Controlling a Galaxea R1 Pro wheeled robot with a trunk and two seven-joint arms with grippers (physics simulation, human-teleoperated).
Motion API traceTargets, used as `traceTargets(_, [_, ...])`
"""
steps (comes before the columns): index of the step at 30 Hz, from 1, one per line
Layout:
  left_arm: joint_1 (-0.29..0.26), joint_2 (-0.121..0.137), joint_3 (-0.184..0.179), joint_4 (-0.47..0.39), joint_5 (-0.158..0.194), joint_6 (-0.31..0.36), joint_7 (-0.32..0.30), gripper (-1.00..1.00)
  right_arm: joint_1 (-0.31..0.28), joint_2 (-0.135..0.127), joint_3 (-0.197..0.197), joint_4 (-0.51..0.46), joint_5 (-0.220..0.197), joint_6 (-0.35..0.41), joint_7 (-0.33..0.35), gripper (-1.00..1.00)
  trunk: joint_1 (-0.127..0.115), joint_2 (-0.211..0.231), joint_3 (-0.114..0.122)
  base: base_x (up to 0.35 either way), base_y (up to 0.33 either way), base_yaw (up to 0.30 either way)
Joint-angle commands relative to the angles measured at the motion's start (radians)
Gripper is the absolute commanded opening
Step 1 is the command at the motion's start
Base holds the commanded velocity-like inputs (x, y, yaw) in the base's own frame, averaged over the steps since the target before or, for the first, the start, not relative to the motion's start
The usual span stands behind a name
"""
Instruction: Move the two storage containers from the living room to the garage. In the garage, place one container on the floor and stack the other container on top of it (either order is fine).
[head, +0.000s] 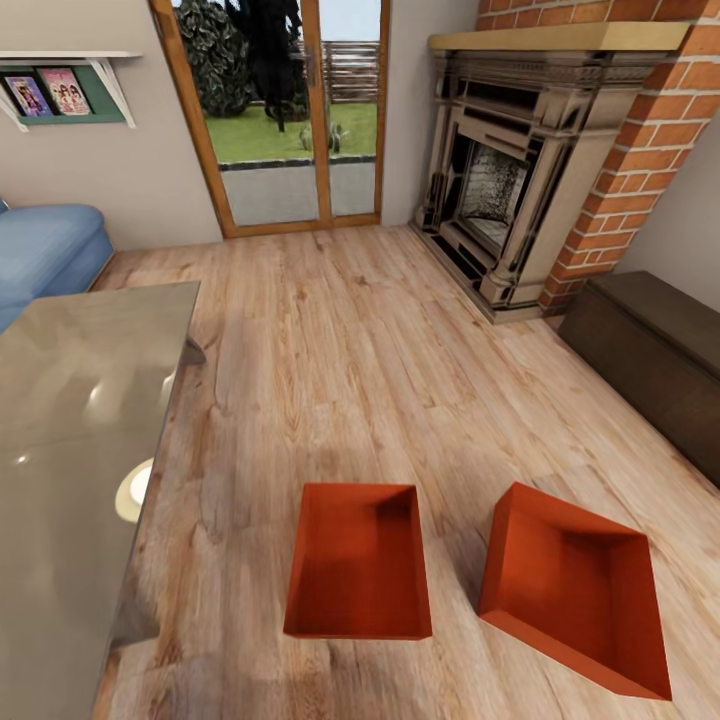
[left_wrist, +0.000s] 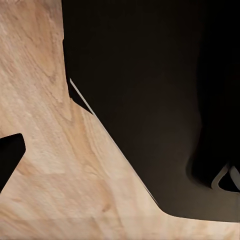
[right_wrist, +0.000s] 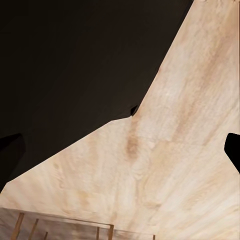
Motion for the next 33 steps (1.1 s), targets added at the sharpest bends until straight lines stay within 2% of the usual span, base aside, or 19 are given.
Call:
traceTargets(1, [0.0, 0.0, 0.0, 0.0, 0.008, -0.001, -0.002, 1.0, -0.001, 0.0, 0.009, 0.001, -0.01, 0.002, 0.003, 1.0, 0.0, 0.0, 0.0, 0.18, 0.0, 0.0])
traceTargets(8, [0.0, 0.002, 0.0, 0.0, 0.007, -0.001, -0.009, 1.0, 0.0, 0.0, 0.009, 0.001, -0.01, 0.002, 0.003, 1.0, 0.0, 0.0, 0.0, 0.213, 0.0, 0.0])
traceTargets(33, [0.0, 0.0, 0.001, 0.008, 0.01, -0.001, -0.008, 1.0, -0.001, 0.002, 0.009, -0.008, -0.008, -0.017, -0.004, 1.0, 0.0, 0.0, 0.0, 0.005, 0.0, 0.0])
